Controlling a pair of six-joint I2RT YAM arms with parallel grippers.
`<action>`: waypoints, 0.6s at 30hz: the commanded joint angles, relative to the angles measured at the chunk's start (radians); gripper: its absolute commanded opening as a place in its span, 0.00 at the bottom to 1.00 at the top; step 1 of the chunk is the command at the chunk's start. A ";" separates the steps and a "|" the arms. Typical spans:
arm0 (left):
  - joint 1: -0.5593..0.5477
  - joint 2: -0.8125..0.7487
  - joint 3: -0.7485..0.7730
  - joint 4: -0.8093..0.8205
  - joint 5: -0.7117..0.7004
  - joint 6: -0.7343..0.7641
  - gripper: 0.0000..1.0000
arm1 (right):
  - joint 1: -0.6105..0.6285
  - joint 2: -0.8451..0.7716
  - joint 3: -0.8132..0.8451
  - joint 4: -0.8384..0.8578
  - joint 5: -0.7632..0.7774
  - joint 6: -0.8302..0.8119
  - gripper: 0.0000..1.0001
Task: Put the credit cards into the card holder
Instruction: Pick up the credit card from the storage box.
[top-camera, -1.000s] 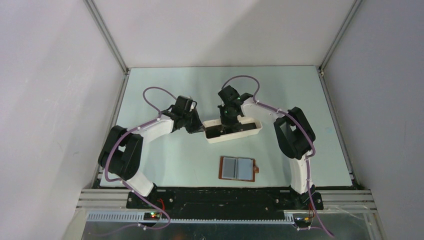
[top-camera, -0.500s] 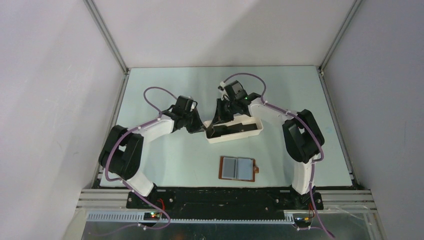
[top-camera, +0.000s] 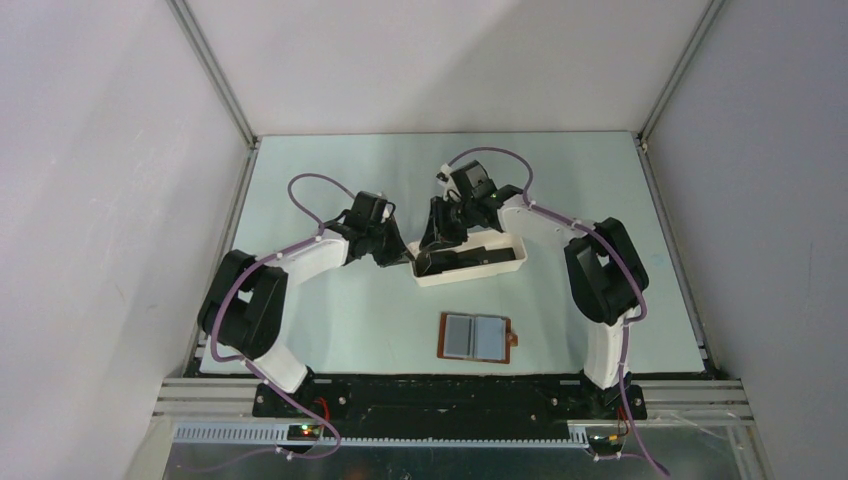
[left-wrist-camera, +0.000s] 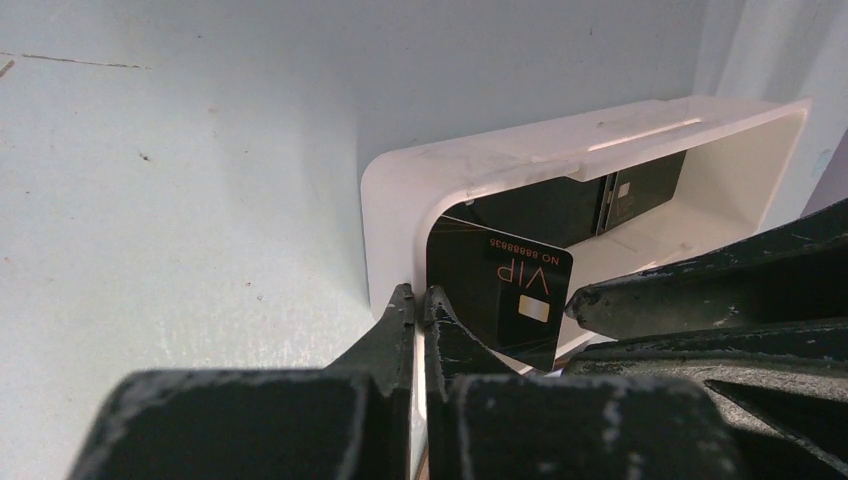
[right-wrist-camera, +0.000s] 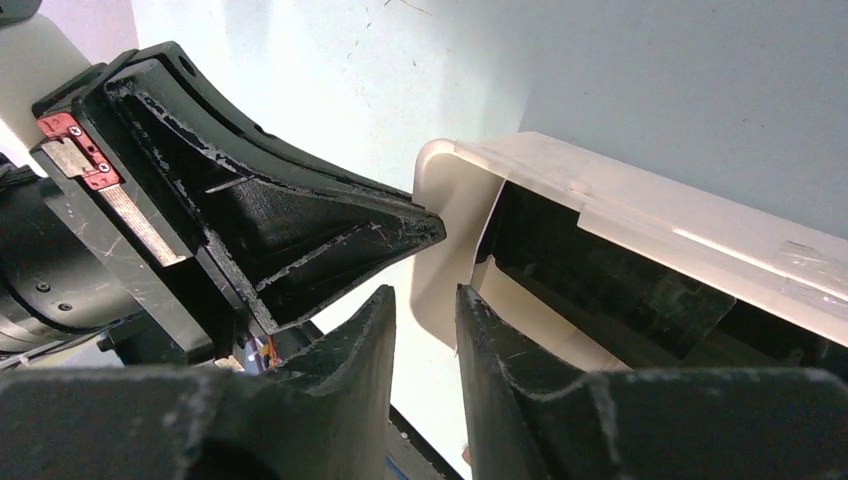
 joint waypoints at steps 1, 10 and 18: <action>-0.025 0.048 -0.012 -0.068 0.008 0.038 0.00 | 0.006 0.055 0.019 -0.023 0.015 -0.034 0.35; -0.025 0.038 -0.013 -0.068 0.006 0.042 0.00 | -0.004 0.108 0.009 0.041 -0.107 -0.001 0.33; -0.020 -0.065 -0.022 -0.069 -0.039 0.063 0.09 | -0.012 0.132 -0.017 0.057 -0.130 0.010 0.31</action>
